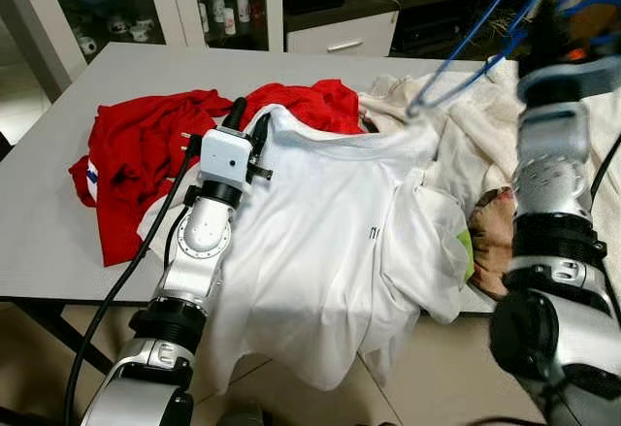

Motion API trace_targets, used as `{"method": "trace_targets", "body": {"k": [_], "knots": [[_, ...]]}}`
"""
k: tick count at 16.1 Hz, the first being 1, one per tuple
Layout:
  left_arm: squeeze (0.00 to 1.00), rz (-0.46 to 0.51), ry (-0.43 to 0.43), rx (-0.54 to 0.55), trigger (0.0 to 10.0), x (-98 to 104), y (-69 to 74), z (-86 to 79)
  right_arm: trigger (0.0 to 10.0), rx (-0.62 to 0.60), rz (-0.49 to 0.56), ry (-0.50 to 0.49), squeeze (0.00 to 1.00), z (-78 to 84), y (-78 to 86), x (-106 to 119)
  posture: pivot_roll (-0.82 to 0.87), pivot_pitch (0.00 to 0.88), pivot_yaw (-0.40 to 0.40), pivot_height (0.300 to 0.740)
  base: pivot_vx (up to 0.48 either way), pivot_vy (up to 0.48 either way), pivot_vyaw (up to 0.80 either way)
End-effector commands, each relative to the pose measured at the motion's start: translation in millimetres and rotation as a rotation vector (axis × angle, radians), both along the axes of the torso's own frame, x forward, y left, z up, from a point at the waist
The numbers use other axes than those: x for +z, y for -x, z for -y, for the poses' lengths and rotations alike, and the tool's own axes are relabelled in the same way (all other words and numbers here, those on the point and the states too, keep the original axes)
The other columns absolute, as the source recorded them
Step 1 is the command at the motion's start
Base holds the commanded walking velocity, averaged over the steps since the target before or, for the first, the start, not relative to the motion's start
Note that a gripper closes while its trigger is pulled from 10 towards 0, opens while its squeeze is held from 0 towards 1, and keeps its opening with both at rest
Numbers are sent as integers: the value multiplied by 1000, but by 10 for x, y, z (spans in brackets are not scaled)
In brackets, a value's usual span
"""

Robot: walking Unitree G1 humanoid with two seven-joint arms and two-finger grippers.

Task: Hang hanger

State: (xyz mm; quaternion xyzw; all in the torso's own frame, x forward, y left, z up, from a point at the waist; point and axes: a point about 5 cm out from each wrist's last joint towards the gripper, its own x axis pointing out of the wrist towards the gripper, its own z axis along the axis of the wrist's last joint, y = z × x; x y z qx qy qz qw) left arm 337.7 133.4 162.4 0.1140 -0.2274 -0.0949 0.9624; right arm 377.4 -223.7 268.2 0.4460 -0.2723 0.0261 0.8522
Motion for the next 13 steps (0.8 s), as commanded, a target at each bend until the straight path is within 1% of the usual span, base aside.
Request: {"method": "trace_targets", "body": {"k": [1, 4, 6, 7, 8, 9, 10, 11, 12, 13], "knots": [[0, 4, -6, -3, 10000, 2, -1, 18, 10000, 11, 41, -137, 0, 65, 4, 29, 166, 2, -27, 740, 0, 0, 0], [0, 5, -8, 3, 10000, -5, 4, 0, 10000, 0, 39, -181, 0, 159, 24, -39, 172, 1, -29, 740, 0, 0, 0], [0, 4, -9, 7, 10000, -9, 8, -17, 10000, -55, 26, -169, 0, 273, 52, -54, 172, 0, -28, 740, 0, 0, 0], [0, 4, -10, 6, 10000, -9, 9, -17, 10000, -93, 59, -75, 0, 305, 93, 46, 168, 1, -24, 740, 0, 0, 0], [0, 3, -10, 3, 10000, -10, 6, -11, 10000, -116, 100, 30, 0, 283, 127, 166, 164, 3, -23, 740, 0, 0, 0], [0, 2, -10, 0, 10000, -12, 6, 0, 10000, -161, 128, 188, 0, 231, 163, 288, 164, 3, -23, 740, 0, 0, 0], [0, 3, -10, -5, 10000, -12, 7, 14, 10000, -215, 154, 408, 0, 110, 199, 406, 164, 3, -23, 740, 0, 0, 0], [0, 2, -9, -8, 10000, -11, 3, 27, 10000, -269, 172, 642, 0, -52, 219, 472, 153, 0, -20, 740, 0, 0, 0], [0, 2, -9, -9, 10000, -10, -1, 32, 10000, -281, 170, 731, 0, -123, 215, 467, 152, 0, -21, 740, 0, 0, 0], [0, 2, -9, -10, 10000, -6, -7, 38, 10000, -293, 98, 893, 0, -207, 153, 365, 151, 0, -22, 740, 0, 0, 0]]}}
